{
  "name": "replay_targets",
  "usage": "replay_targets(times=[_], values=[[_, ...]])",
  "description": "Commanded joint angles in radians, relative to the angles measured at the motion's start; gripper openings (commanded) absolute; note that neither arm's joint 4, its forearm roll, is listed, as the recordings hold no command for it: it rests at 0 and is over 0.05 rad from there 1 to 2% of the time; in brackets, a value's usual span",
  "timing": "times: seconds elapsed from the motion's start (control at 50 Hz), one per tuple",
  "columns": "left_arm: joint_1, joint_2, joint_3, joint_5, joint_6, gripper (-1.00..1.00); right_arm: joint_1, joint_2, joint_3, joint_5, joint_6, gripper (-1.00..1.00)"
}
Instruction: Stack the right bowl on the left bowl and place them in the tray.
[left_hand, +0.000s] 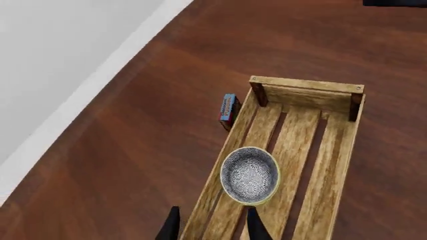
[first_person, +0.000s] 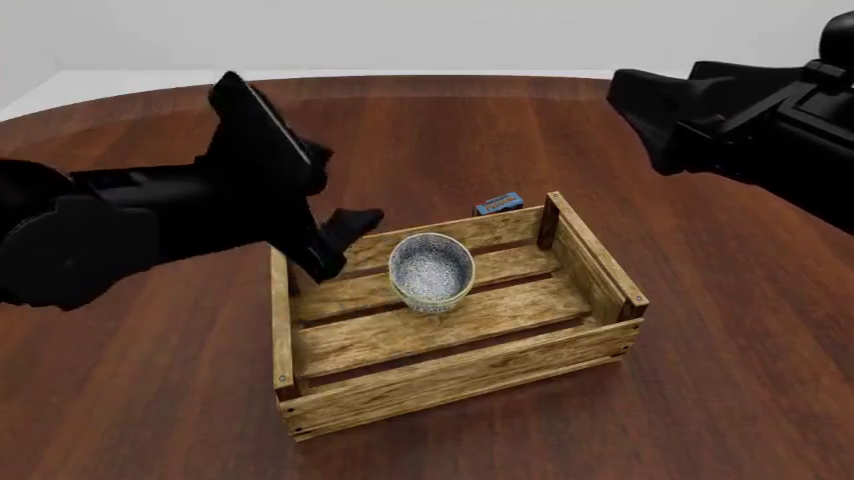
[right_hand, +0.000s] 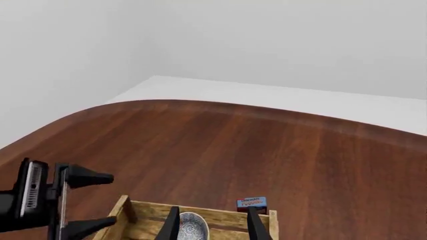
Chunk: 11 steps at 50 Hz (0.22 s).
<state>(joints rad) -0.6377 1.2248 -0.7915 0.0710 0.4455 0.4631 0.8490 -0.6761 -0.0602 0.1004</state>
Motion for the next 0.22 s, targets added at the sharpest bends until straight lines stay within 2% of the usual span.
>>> replay_targets(times=[0.02, 0.14, 0.2, 0.22], values=[[0.055, -0.230, 0.019, 0.045, -0.137, 1.00, -0.008, -0.006, 0.003, 0.000, -0.001, 1.00], [0.084, -0.311, 0.049, 0.043, -0.175, 1.00, -0.011, -0.011, 0.009, 0.000, -0.005, 1.00], [0.155, -0.344, 0.104, -0.013, -0.185, 1.00, -0.026, -0.013, 0.016, 0.000, -0.011, 1.00], [0.149, -0.339, 0.113, -0.018, -0.204, 1.00, -0.025, -0.014, 0.019, 0.001, -0.010, 1.00]])
